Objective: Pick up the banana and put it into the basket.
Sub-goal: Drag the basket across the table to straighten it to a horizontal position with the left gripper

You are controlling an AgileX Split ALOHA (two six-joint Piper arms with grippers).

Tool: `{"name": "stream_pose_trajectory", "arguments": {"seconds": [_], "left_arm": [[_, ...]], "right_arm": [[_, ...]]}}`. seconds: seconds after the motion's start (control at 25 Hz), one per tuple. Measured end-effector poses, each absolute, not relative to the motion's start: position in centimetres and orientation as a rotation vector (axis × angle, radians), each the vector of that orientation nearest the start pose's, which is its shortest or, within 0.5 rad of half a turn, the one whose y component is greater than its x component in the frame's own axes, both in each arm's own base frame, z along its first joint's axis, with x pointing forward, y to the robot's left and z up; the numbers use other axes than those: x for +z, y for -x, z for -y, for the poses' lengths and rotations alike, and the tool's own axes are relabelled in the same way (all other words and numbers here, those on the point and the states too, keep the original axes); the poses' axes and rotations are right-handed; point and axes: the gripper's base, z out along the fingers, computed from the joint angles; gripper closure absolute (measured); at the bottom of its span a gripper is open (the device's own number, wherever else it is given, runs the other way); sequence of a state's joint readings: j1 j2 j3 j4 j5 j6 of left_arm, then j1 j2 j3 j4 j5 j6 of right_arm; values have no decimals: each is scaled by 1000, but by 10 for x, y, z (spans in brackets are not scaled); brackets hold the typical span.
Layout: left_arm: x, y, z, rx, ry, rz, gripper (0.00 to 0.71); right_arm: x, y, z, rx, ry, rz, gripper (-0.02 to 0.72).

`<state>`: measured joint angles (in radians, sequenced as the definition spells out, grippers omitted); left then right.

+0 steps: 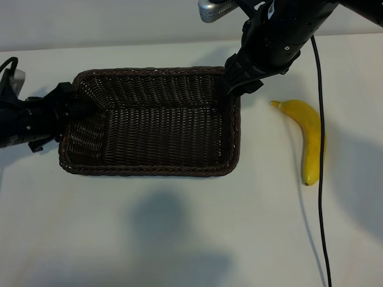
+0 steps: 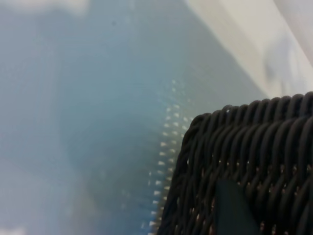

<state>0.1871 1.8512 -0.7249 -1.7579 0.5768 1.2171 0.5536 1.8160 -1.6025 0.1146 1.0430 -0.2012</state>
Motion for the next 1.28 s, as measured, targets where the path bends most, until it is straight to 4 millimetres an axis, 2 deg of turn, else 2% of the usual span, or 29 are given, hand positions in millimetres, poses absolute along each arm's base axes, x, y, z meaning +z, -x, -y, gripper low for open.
{"name": "stream_pose_trajectory", "arguments": {"seconds": [0.52, 1.0, 1.08, 1.2, 1.28], "left_arm": [[116, -312, -12, -855, 803, -2384, 327], [116, -312, -10, -896, 812, -2380, 324], [117, -312, -8, -923, 807, -2375, 285], [118, -312, -6, -957, 812, -2366, 164], [119, -312, -6, -973, 814, -2359, 127]], "right_arm": [[294, -329, -214, 248, 969, -2584, 153], [294, -329, -214, 248, 969, -2584, 153], [294, -329, -214, 248, 969, -2585, 153], [294, -329, -214, 248, 970, -2586, 153], [294, -329, -214, 247, 971, -2588, 153]]}}
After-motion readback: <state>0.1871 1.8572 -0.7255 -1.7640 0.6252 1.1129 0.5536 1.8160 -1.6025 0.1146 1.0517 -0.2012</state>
